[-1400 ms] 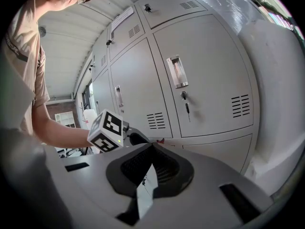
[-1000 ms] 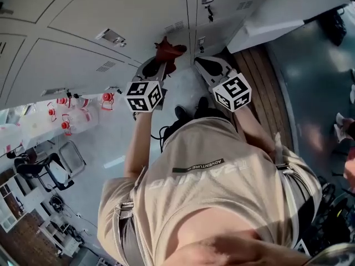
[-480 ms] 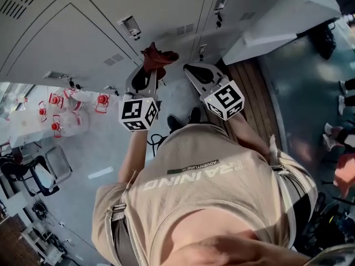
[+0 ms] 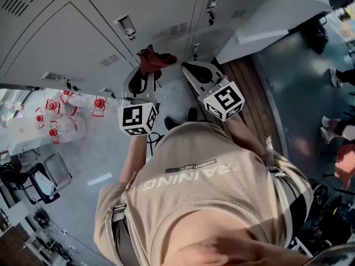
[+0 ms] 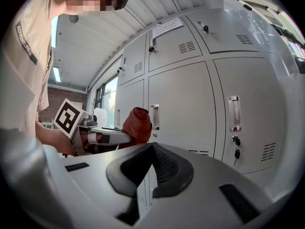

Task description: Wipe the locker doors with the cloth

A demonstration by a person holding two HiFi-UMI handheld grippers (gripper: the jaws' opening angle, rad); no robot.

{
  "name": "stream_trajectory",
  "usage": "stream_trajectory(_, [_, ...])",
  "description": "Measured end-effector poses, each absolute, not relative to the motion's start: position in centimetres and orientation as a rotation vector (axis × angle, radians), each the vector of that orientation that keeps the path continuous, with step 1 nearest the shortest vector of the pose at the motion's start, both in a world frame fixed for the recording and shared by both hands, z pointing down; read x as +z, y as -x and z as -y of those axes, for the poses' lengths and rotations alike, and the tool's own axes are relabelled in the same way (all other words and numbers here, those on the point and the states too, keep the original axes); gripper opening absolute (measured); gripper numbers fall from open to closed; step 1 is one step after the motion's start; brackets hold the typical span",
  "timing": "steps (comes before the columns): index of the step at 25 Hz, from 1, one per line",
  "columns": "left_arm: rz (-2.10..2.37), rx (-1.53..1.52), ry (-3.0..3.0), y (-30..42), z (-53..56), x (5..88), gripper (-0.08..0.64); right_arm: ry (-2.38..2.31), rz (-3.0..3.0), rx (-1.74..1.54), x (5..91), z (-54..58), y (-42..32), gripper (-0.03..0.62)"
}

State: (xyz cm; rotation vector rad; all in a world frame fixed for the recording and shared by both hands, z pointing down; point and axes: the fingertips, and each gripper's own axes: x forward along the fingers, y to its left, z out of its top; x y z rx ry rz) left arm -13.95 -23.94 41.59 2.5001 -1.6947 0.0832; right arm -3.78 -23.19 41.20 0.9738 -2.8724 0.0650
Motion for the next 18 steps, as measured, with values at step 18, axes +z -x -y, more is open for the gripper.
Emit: stream_trajectory(18, [1.668, 0.138, -2.469, 13.6, 23.5, 43.0, 0.080, -0.886, 2.870, 0.097, 42.4, 22.9, 3.7, 0.012])
